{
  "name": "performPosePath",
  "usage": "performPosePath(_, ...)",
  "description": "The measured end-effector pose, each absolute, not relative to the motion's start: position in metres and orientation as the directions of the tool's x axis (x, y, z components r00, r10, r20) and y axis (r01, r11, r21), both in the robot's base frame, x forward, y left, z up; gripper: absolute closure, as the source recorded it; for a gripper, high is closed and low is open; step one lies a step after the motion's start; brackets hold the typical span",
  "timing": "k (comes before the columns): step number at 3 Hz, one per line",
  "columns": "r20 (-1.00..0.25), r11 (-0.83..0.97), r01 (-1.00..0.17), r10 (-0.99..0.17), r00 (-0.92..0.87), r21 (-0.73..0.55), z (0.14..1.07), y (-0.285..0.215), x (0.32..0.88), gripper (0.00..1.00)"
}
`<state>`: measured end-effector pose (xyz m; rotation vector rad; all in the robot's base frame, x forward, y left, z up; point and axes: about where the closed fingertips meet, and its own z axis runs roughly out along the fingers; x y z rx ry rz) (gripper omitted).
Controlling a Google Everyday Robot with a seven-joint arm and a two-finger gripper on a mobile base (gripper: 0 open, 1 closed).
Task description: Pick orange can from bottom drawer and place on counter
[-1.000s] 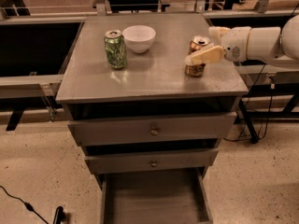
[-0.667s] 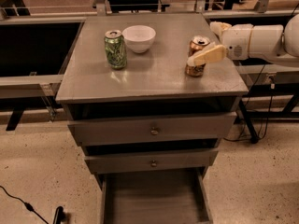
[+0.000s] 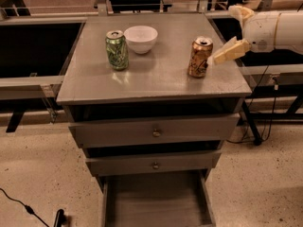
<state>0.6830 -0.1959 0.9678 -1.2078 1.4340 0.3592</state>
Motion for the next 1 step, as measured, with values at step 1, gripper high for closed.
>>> performPosePath(1, -0.867, 0.42, -0.81, -0.455, 0.201, -0.409, 0.9678, -0.1959, 0.683, 0.0)
